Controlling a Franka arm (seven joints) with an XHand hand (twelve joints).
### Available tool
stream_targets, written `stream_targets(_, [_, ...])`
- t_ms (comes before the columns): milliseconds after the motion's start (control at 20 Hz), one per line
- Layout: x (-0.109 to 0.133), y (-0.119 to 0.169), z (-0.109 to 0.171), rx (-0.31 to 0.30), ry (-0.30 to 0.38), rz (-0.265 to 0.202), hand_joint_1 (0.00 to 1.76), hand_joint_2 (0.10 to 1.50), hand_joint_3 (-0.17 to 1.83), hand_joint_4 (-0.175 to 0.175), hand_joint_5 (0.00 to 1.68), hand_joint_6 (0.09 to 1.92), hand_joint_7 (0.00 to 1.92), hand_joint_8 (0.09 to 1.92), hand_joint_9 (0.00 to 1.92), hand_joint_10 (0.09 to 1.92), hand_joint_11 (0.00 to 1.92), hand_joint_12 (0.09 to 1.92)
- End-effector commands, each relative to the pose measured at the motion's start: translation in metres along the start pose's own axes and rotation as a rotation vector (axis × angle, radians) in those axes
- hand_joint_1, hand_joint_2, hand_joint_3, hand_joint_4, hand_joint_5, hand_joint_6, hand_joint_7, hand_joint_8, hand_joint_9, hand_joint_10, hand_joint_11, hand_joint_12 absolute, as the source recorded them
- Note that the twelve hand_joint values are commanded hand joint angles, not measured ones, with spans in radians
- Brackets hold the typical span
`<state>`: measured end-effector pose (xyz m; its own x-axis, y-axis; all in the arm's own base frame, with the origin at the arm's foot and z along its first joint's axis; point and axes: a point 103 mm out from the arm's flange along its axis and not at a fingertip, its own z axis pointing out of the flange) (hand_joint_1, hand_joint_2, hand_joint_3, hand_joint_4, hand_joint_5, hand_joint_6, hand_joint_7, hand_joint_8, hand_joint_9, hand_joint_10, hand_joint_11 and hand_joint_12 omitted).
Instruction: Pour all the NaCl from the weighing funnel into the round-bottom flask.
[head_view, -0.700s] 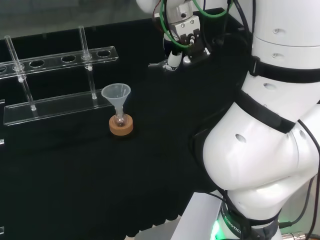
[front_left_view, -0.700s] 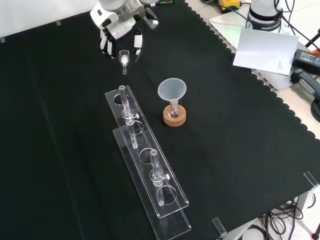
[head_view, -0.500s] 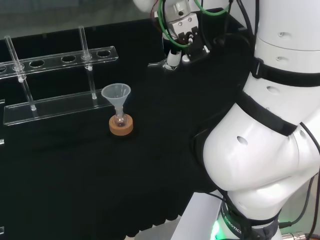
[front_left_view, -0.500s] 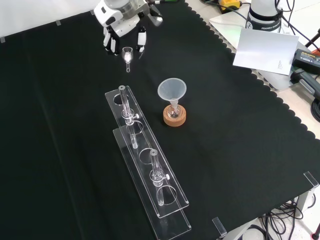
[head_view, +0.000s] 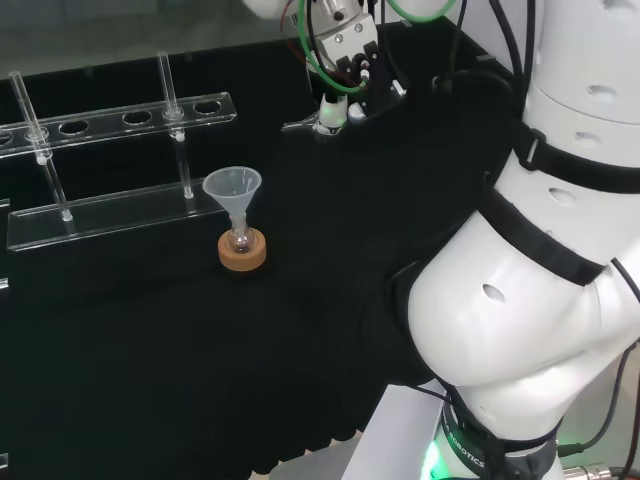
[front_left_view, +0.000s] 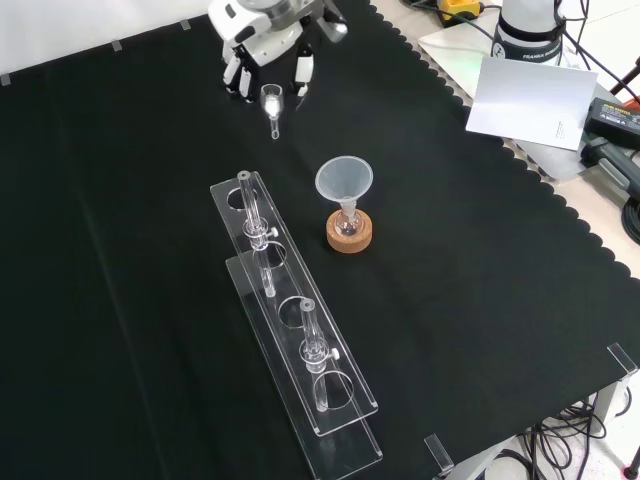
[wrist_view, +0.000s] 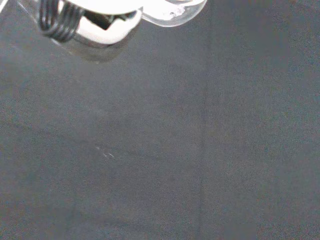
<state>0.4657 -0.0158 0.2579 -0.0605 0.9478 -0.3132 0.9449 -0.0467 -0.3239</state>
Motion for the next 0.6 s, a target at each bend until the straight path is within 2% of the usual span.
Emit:
stream_targets(50, [0.03, -0.026, -0.017, -0.001, -0.054, -0.014, 1.13, 0.7, 0.53, 0.175, 1.33, 0.52, 0.73, 0.63, 1.12, 0.22, 1.0, 0.91])
stream_targets(350, [0.05, -0.044, -0.017, 0.022, -0.067, -0.017, 1.13, 0.7, 0.53, 0.175, 1.33, 0.52, 0.72, 0.63, 1.12, 0.22, 1.0, 0.91])
stream_targets(600, [0.063, -0.052, -0.02, 0.035, -0.113, -0.021, 1.13, 0.7, 0.53, 0.175, 1.33, 0.52, 0.72, 0.63, 1.12, 0.22, 1.0, 0.91])
